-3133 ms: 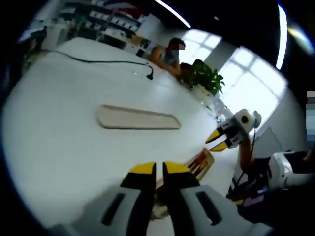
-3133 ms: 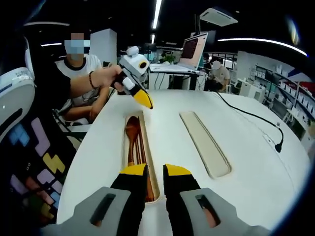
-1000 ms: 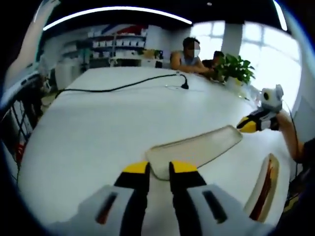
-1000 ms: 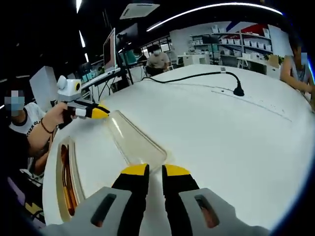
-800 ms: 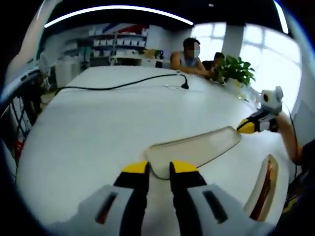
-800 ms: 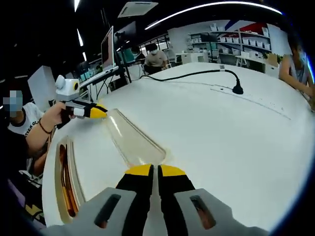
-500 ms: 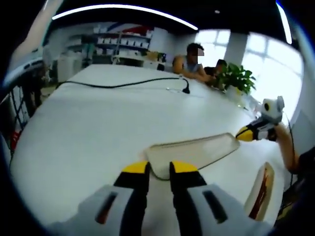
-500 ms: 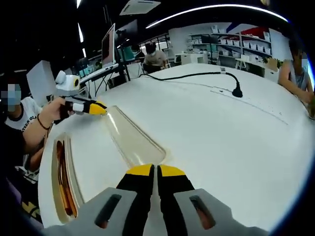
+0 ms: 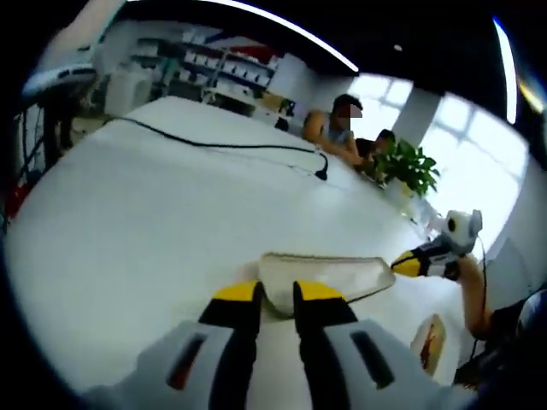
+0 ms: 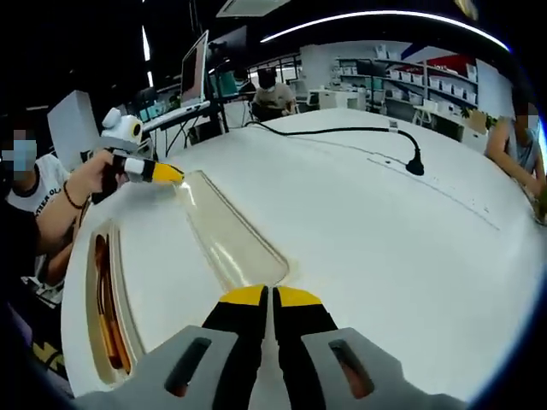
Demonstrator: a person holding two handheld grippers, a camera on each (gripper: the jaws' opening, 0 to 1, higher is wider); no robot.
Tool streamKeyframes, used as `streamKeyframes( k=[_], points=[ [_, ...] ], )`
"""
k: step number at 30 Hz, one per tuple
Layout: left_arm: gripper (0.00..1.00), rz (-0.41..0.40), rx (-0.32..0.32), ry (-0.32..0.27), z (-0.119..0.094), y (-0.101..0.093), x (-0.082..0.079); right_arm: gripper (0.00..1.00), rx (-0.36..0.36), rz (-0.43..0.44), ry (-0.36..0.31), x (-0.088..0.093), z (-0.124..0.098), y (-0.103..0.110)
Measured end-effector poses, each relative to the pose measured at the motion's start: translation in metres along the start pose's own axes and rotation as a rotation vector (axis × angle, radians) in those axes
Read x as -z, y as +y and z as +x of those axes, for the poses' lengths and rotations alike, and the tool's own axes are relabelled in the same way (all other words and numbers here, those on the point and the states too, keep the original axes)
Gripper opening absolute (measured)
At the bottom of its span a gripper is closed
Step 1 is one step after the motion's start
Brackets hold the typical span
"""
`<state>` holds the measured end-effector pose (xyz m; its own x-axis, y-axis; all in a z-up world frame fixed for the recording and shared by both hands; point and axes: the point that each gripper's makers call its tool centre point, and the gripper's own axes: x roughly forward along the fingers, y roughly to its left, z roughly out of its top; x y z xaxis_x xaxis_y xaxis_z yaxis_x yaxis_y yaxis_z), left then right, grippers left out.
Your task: Arrange the utensils inside the cutlery case until each visible utensil rests in its matching compartment.
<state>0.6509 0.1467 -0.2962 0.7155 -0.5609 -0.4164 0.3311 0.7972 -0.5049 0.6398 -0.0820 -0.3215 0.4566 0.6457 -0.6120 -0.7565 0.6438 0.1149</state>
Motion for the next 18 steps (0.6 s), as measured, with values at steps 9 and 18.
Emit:
streamKeyframes(
  k=[9,18],
  points=[
    [0.14,-0.116,0.127,-0.027,-0.004,-0.02,-0.018,0.03,-0.002,-0.03,0.004,0.001,-0.002,-0.001],
    [0.13,-0.197,0.221,-0.038,-0.008,-0.034,-0.031,0.04,-0.003,-0.055,0.01,0.002,-0.003,0.0]
  ],
)
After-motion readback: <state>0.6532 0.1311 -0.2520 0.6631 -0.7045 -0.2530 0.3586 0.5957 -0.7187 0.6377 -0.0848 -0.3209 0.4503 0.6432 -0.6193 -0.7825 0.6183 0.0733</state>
